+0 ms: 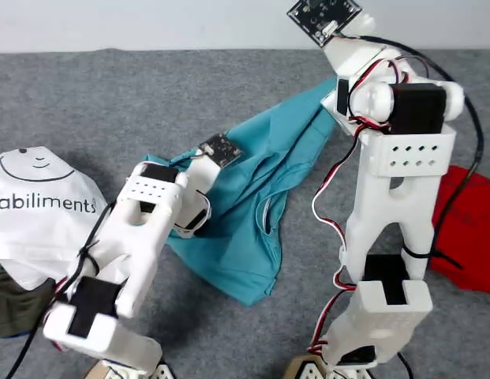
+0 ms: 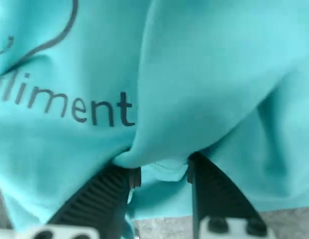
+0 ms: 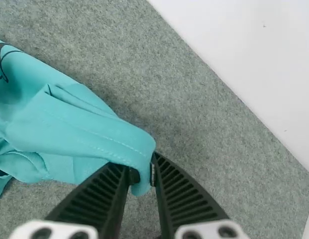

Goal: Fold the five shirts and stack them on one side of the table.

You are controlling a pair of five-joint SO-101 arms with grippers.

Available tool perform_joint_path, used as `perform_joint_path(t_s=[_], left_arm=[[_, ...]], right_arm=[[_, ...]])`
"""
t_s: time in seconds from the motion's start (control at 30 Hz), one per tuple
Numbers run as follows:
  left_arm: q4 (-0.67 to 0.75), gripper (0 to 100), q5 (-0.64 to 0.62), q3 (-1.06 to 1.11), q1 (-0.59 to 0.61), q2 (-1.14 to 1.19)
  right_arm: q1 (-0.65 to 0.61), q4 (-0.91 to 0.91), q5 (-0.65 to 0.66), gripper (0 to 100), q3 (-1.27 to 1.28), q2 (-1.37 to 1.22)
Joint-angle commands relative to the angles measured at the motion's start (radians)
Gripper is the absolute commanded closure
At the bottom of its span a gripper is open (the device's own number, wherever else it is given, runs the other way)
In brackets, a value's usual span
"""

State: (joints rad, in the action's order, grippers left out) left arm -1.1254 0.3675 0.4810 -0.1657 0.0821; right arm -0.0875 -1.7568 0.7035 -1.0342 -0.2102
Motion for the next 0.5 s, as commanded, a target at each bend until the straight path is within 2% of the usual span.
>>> perform_joint_path(t_s=[0.0,0.27,0.47], left_arm=[[0.014,84,-0.008,-0.028,0.000,0.038],[0.011,84,-0.021,-0.110,-0.002,0.101],[-0.018,98,-0.018,-0.114,-0.006,0.058]], right_arm=[[-0.001,-0.038,0.003,98.4,-0.058,0.005],[-0.007,-0.036,0.005,98.4,-0.058,0.004],[-0.002,-0.036,0.006,98.4,-0.061,0.008]])
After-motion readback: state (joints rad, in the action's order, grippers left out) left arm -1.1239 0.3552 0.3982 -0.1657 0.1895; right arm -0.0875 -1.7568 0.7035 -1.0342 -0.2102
